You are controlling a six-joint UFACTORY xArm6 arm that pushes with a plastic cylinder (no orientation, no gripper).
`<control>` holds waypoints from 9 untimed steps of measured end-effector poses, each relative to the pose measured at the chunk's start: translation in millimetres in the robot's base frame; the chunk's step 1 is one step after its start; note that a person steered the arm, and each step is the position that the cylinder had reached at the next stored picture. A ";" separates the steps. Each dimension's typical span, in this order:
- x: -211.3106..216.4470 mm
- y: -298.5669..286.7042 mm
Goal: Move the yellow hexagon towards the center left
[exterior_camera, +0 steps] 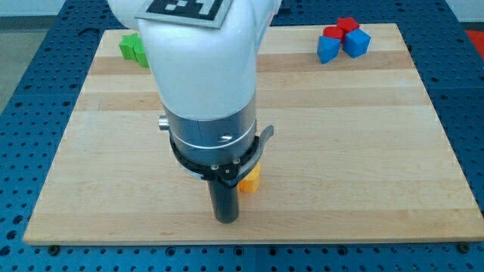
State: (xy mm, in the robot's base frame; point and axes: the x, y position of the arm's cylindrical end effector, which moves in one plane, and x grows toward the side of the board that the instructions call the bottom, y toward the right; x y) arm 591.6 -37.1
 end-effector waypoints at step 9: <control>-130.2 -94.7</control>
State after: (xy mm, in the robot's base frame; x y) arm 461.5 -131.8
